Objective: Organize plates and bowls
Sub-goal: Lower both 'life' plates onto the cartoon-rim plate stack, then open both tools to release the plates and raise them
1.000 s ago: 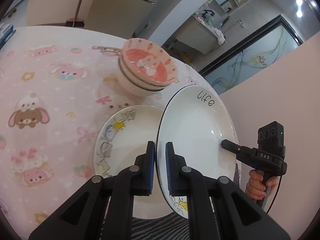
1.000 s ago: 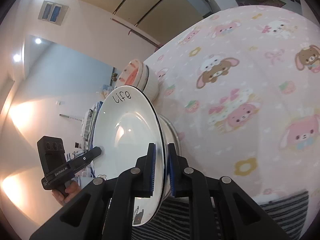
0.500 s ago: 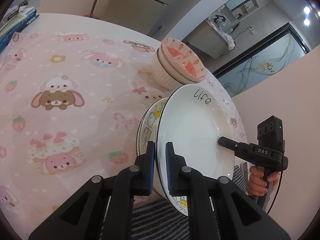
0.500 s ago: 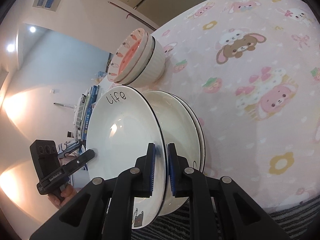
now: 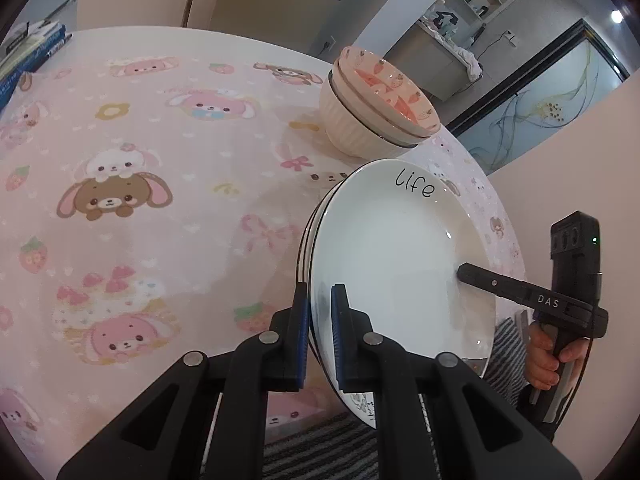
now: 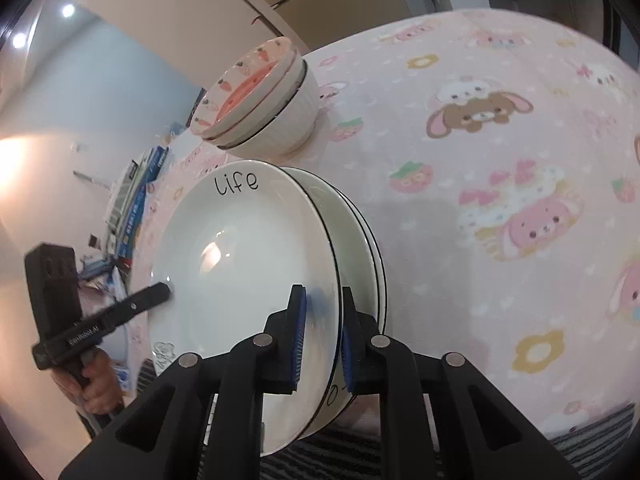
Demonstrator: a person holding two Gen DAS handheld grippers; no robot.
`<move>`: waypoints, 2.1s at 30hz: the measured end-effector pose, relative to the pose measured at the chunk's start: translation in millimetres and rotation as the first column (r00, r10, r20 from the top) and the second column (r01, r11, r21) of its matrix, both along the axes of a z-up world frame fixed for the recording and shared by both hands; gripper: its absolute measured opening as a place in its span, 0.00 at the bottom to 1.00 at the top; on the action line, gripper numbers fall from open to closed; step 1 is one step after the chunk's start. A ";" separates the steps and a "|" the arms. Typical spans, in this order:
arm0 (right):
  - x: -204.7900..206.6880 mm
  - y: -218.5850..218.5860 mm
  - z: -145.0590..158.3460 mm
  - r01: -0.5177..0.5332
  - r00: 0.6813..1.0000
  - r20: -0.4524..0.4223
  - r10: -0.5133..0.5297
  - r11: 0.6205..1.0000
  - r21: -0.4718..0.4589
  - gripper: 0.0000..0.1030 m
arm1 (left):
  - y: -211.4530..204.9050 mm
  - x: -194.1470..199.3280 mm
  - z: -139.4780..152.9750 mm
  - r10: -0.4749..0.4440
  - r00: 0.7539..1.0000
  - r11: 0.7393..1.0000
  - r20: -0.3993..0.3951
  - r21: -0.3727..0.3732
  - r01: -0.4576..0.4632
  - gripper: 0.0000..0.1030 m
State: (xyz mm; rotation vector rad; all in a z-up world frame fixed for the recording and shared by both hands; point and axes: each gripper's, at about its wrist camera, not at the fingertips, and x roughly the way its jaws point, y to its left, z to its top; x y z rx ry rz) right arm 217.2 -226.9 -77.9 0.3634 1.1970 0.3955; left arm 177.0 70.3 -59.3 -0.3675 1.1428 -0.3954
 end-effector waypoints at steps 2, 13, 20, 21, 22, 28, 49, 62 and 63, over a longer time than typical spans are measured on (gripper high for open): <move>-1.2 4.3 1.4 -0.017 1.000 0.019 0.018 0.999 -0.033 0.18 | -2.6 -1.2 -0.3 -0.003 1.000 1.000 0.010 0.029 0.002 0.07; -13.2 13.1 9.8 -0.050 0.990 0.119 0.072 0.983 -0.178 0.20 | -20.9 -6.9 -1.8 -0.035 0.997 0.987 0.070 0.159 0.024 0.10; -29.1 16.2 16.0 -0.071 0.981 0.162 0.110 0.972 -0.225 0.21 | -37.9 -14.2 -1.2 -0.033 0.989 0.962 0.147 0.273 -0.008 0.14; -31.6 16.4 16.8 -0.074 0.979 0.169 0.116 0.970 -0.232 0.21 | -40.9 -15.9 -1.4 -0.037 0.986 0.956 0.160 0.293 -0.012 0.14; -34.3 16.3 17.7 -0.075 0.977 0.178 0.119 0.969 -0.235 0.21 | -42.6 -17.2 -2.1 -0.036 0.984 0.952 0.173 0.304 -0.019 0.14; -41.9 15.7 17.5 -0.065 0.966 0.228 0.119 0.971 -0.230 0.21 | -52.1 -25.0 -3.2 -0.042 0.958 0.920 0.285 0.384 -0.074 0.15; -56.1 20.3 19.2 -0.004 0.957 0.279 0.078 0.966 -0.259 0.21 | -53.3 -46.1 9.5 0.012 0.900 0.891 0.436 0.403 -0.207 0.48; -67.1 -0.1 16.8 0.072 0.938 0.346 0.018 0.966 -0.246 0.20 | -48.9 -94.9 42.4 0.046 0.775 0.867 0.630 0.360 -0.344 0.53; -69.7 2.5 19.3 0.076 0.931 0.364 0.032 0.958 -0.278 0.20 | -49.2 -97.4 45.5 0.048 0.770 0.867 0.636 0.356 -0.348 0.54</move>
